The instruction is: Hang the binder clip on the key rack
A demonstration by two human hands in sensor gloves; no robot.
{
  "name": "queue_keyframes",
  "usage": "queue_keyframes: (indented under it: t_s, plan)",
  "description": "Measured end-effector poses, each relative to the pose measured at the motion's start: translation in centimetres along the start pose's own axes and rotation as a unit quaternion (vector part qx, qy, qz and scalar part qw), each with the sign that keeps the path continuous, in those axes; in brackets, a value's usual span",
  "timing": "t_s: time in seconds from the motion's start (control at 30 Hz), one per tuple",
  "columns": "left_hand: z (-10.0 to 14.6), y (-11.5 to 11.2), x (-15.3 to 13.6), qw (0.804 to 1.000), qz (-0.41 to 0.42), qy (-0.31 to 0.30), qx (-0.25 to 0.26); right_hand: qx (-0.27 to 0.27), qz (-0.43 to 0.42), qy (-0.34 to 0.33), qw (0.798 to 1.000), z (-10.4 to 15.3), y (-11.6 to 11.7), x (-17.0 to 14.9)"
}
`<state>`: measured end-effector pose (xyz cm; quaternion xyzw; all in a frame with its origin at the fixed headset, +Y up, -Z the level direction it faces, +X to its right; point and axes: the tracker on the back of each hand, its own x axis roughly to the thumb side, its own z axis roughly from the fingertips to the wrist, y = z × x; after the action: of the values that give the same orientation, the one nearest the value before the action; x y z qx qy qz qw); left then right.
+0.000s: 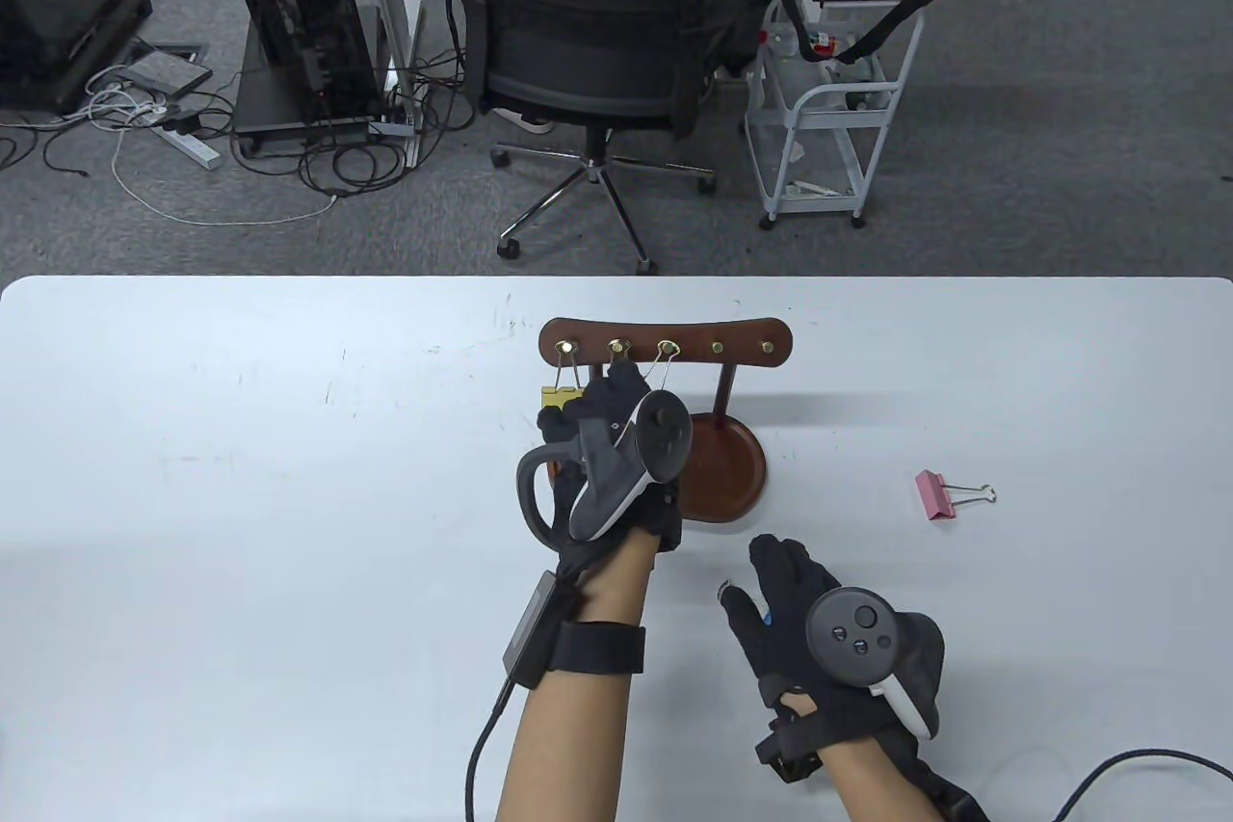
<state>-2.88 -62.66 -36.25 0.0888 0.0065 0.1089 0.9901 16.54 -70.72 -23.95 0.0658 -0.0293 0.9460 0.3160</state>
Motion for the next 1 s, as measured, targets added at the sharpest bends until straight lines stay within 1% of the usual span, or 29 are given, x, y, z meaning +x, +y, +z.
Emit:
queue_keyframes:
  t_s: [0.37, 0.57, 0.8, 1.0]
  plan:
    - [-0.9, -2.8, 0.5, 1.000, -0.016, -0.002, -0.015, 0.004, -0.014, 0.016, 1.000, 0.0, -0.2, -1.0]
    - [-0.8, -3.3, 1.1, 0.999, -0.034, -0.005, -0.014, 0.010, -0.024, 0.016, 1.000, -0.1, -0.1, -1.2]
    - [-0.7, -3.9, 1.4, 0.998, -0.047, -0.024, -0.016, 0.025, -0.020, 0.012, 0.999, -0.4, 0.8, -0.6]
    - [-0.3, -4.1, 1.7, 0.998, -0.036, -0.036, -0.025, 0.030, -0.016, 0.011, 0.999, -0.2, 1.0, -0.5]
